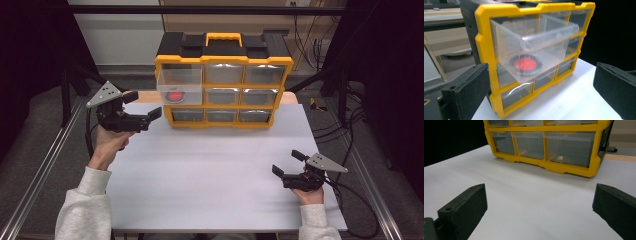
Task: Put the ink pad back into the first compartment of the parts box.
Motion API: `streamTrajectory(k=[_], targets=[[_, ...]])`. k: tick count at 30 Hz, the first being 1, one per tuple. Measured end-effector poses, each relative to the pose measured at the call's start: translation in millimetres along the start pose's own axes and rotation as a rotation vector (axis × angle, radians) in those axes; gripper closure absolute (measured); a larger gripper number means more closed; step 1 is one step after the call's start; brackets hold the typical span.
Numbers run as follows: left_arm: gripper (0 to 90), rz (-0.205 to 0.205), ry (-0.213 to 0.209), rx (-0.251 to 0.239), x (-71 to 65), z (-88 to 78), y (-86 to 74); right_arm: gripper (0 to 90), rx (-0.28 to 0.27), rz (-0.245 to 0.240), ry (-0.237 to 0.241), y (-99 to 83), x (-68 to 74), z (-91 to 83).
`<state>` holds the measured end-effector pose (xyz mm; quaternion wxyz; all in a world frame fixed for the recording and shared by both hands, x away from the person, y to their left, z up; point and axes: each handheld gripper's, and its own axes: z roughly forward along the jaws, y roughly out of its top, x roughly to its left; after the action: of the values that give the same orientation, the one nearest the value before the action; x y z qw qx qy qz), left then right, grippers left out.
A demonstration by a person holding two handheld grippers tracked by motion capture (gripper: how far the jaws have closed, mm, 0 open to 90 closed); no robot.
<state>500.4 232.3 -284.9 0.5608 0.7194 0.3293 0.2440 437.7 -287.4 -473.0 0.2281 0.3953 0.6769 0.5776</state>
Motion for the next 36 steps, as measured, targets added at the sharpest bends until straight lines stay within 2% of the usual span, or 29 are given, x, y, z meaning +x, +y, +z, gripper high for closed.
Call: streamTrajectory(k=[6, 10, 15, 23, 31, 33, 36], targets=[[0.6, -0.010, -0.002, 0.005, -1.6, -4.0, -27.9, 0.3, 0.000, 0.001, 0.000, 0.1, -0.1, -0.1], [0.5, -0.032, -0.004, 0.010, -1.5, -6.2, -47.8, 0.3, -0.001, 0.001, 0.001, 0.0, 0.1, 0.0], [0.6, -0.039, -0.010, 0.034, -2.6, -8.4, -74.0, 0.3, -0.001, 0.001, 0.001, 0.1, 0.0, -0.2], [0.9, -0.046, -0.009, 0.059, -4.8, -9.9, -107.1, 0.3, -0.001, 0.001, 0.001, -0.1, 0.1, 0.0], [1.4, -0.068, -0.010, 0.051, -4.2, -15.1, -133.4, 0.3, 0.003, 0.002, 0.000, -0.3, 0.3, 0.3], [1.7, -0.059, -0.011, 0.067, -3.6, -16.0, -137.6, 0.3, 0.003, 0.001, 0.000, -0.4, 0.2, 0.4], [1.8, -0.058, -0.001, 0.067, -3.3, -17.8, -142.3, 0.3, 0.004, 0.002, 0.002, -0.4, 0.3, 0.2]])
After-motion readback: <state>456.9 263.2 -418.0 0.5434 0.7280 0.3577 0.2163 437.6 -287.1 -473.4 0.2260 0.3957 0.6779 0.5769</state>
